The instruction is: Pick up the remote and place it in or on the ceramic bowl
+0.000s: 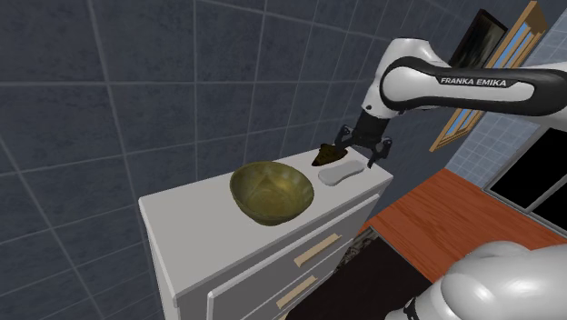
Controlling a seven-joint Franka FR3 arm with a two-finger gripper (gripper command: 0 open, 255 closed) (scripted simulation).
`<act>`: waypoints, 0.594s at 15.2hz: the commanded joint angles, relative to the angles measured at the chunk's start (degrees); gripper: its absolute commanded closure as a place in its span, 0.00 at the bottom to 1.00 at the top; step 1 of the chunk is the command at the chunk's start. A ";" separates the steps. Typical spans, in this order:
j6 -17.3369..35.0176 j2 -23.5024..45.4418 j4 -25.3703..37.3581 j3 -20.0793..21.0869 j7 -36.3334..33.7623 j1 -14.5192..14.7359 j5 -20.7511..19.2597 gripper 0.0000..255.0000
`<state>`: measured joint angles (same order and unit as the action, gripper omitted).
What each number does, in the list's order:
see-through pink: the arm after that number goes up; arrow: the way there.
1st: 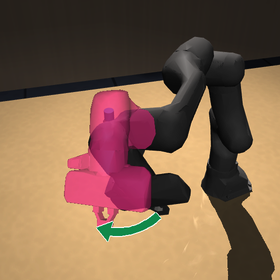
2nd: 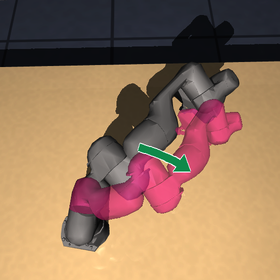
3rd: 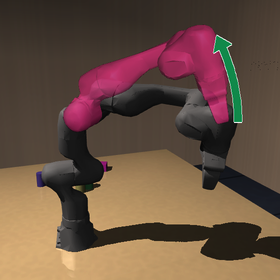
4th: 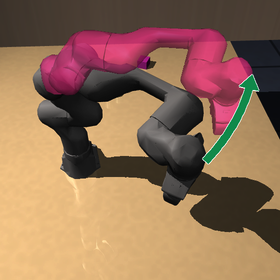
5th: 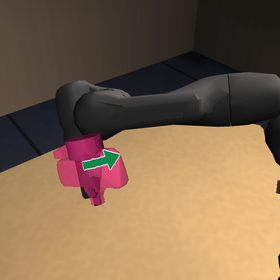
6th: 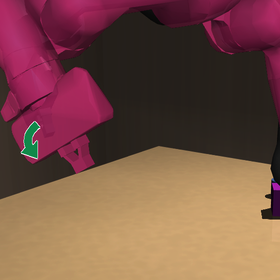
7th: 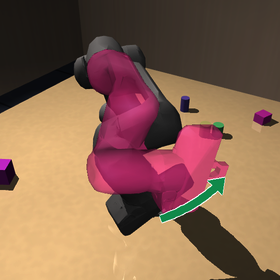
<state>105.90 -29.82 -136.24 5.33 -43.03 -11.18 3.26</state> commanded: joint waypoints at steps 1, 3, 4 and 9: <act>3.22 2.97 0.40 1.62 -12.32 -3.41 0.79 0.00; 6.12 5.85 0.95 2.71 -23.18 -6.69 1.05 0.00; 7.50 7.11 1.10 3.13 -28.57 -8.30 1.08 0.00; 10.96 8.19 -1.24 3.41 -29.40 -8.52 1.14 0.00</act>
<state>115.93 -21.89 -136.87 8.64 -72.12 -19.67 4.38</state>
